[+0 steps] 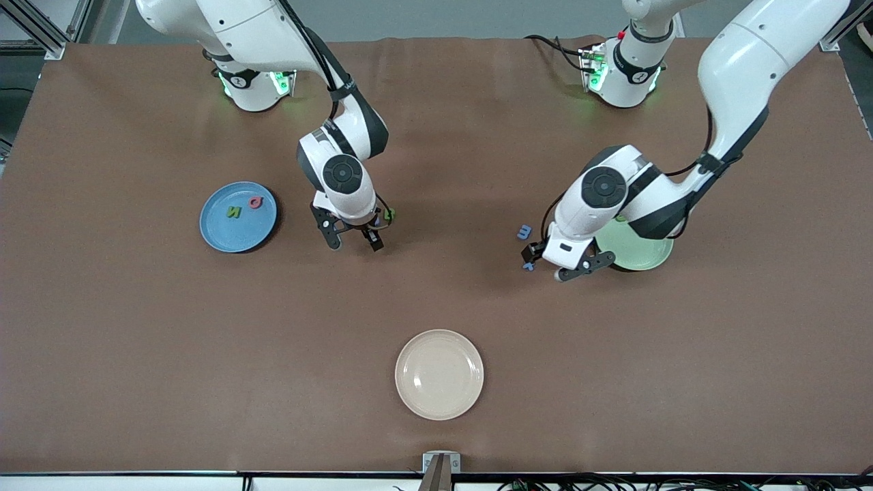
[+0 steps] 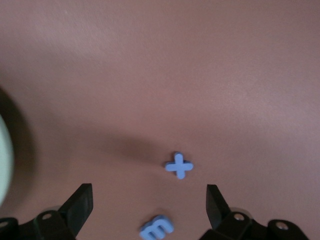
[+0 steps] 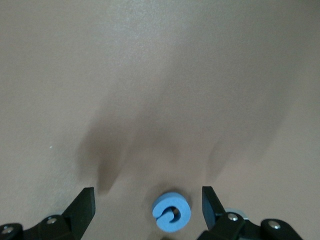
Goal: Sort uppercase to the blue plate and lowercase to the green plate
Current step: 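Reach the left gripper to the blue x while the right gripper reaches blue c, then grasp and carry the x with the left gripper while the right gripper grasps c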
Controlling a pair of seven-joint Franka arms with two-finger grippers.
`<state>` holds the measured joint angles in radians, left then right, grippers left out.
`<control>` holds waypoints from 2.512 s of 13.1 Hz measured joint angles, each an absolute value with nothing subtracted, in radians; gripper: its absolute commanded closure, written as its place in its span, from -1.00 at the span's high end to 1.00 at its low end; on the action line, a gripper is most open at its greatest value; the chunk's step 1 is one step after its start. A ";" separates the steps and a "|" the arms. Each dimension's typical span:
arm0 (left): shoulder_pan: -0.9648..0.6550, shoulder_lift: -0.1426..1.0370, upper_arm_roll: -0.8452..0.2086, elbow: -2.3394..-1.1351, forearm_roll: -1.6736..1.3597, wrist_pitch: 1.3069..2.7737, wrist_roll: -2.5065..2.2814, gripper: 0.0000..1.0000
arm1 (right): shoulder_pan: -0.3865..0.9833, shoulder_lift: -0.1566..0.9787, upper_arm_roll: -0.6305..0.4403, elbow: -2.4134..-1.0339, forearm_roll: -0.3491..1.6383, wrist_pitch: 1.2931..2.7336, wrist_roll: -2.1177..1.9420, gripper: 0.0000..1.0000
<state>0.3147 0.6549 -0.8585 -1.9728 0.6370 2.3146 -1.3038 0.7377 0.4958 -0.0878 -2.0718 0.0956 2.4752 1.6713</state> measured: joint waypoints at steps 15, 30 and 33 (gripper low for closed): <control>0.087 0.765 -0.663 -1.846 0.638 2.324 -1.420 0.27 | 0.797 0.467 -0.087 -2.141 0.096 2.561 1.748 0.63; 0.117 0.743 -0.686 -1.846 0.638 2.330 -1.436 -0.80 | 0.800 0.463 -0.088 -2.147 0.096 2.558 1.748 -0.97; 0.268 0.730 -0.821 -1.876 0.637 2.291 -1.357 -0.80 | 0.800 0.462 -0.089 -2.147 0.096 2.549 1.734 -1.00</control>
